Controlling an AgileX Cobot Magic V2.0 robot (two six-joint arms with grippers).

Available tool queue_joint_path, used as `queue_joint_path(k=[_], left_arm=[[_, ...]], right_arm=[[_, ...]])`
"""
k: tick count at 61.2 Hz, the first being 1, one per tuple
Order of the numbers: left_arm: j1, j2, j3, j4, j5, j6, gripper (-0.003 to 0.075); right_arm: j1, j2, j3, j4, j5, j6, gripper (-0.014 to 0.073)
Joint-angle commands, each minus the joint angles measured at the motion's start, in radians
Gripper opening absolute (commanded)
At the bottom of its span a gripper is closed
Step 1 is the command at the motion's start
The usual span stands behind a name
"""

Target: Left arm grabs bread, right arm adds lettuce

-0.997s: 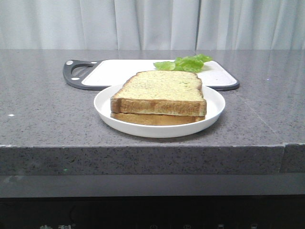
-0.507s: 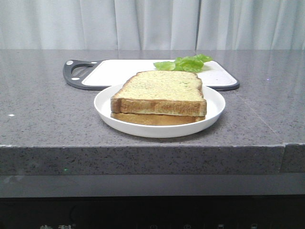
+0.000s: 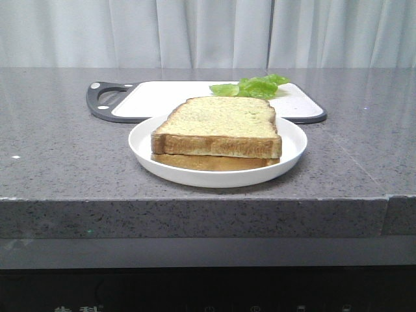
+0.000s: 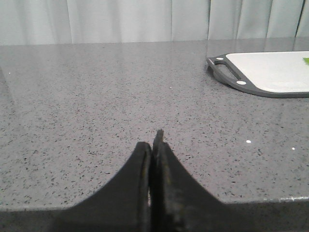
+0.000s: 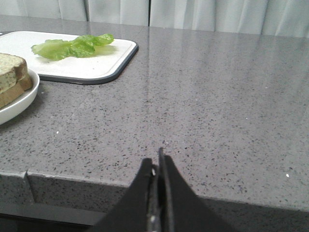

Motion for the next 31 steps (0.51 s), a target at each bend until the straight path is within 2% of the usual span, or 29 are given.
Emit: queue_joint_path(k=[1, 10, 21, 31], left_arm=[[0.0, -0.018, 0.006, -0.007, -0.086, -0.001, -0.0019], [0.0, -0.018, 0.006, -0.007, -0.089, -0.001, -0.0019], [0.003, -0.018, -0.003, -0.039, -0.171, -0.001, -0.002], [0.003, 0.013, -0.139, -0.045, -0.089, -0.001, -0.002]], right_arm=[[-0.006, -0.02, -0.003, 0.001, -0.08, -0.008, -0.0058], [-0.006, -0.02, -0.003, 0.001, -0.08, -0.008, -0.0058], [-0.006, -0.02, -0.009, 0.001, -0.099, -0.008, -0.0058], [-0.006, -0.013, -0.11, 0.0, -0.075, -0.008, -0.0058]])
